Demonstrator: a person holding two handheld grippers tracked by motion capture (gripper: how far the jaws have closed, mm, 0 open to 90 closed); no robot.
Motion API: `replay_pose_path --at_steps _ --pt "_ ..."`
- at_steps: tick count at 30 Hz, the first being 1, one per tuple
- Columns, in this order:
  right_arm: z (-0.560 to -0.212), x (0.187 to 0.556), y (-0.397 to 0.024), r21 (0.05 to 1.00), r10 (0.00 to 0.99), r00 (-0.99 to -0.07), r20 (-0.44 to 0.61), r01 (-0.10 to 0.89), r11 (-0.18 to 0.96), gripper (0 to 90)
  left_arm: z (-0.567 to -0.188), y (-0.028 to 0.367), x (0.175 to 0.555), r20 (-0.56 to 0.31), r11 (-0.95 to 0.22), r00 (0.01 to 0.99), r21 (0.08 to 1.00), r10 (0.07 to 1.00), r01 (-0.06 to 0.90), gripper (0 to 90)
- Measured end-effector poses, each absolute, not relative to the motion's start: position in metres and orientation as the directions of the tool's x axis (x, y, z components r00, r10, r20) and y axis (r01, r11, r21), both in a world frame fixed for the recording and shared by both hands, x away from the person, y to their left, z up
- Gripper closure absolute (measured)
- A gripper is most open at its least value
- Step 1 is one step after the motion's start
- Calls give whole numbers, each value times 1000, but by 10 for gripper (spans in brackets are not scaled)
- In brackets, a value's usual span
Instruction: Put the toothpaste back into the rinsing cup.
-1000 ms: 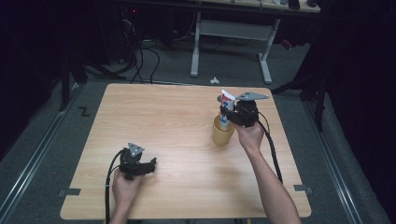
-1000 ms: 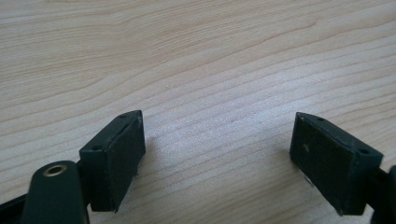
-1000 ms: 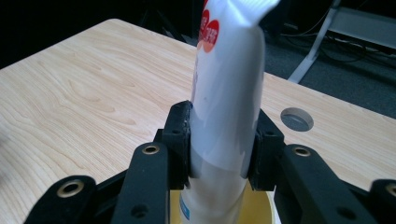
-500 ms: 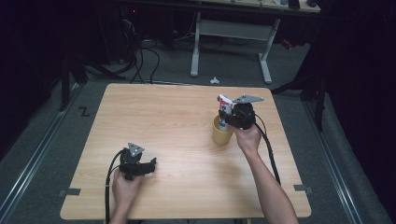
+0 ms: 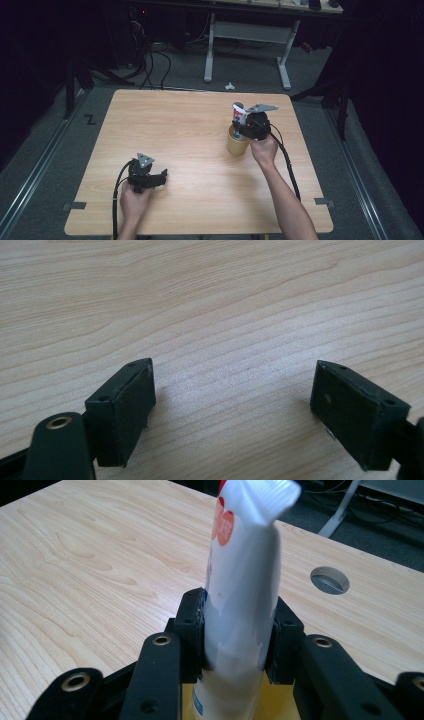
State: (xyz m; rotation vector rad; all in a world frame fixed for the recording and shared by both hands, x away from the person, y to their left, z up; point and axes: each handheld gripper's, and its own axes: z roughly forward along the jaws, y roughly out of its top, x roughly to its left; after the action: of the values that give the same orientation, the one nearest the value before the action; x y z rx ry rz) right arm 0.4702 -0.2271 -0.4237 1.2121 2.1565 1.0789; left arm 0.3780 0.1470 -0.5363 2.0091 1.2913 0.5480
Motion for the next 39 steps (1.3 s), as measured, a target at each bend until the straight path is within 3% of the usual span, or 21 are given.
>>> replay_pose_path --at_steps 39 --pt "-435 466 -230 767 859 -512 -11 547 336 663 -536 147 378 -10 -279 420 731 908 622 185"
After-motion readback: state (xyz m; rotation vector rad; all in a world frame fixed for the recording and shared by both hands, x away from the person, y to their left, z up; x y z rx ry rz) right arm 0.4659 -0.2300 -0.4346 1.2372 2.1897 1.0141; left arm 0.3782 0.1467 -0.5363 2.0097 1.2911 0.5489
